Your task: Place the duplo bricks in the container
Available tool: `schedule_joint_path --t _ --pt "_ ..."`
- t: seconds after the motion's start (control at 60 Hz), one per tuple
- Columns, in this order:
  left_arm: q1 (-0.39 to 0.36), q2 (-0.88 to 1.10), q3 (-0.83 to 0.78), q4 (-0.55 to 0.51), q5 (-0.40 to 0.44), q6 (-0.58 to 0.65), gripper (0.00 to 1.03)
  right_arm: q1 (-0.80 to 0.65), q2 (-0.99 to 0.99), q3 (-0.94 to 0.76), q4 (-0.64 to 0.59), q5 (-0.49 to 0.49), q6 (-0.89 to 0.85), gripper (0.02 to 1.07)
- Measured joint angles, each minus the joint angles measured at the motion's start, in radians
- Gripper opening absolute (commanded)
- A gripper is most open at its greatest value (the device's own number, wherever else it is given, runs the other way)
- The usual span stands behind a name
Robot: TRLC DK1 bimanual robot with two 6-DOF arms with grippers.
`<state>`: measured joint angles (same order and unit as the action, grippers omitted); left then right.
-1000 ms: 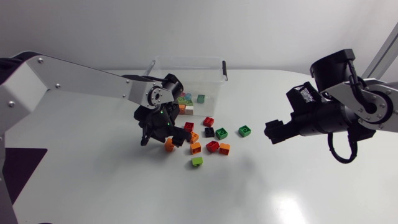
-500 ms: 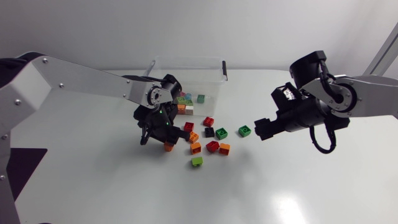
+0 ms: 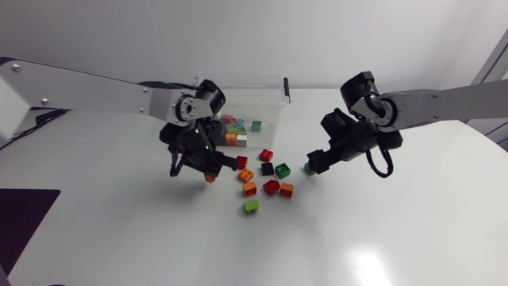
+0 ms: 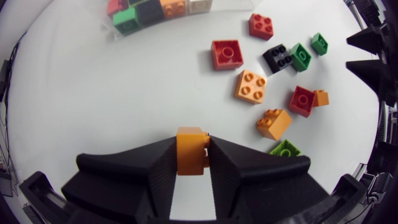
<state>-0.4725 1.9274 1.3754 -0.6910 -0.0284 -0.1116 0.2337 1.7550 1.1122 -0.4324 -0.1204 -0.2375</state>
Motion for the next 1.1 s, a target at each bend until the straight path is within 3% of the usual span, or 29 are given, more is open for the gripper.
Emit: schedule_joint_path --t 0.317,0.733,1.1 --pt "0.036 -0.163 0.016 0.000 0.002 0.043 0.18 -0.014 0.175 0.108 0.007 -0.003 -0.038 0.86" --pt "0.050 -0.226 0.090 0.048 0.029 0.072 0.18 -0.025 0.267 0.167 0.036 0.017 -0.065 0.35" --pt "0.098 -0.225 0.115 0.277 0.074 0.087 0.18 -0.020 0.201 0.171 -0.011 0.020 -0.081 0.30"
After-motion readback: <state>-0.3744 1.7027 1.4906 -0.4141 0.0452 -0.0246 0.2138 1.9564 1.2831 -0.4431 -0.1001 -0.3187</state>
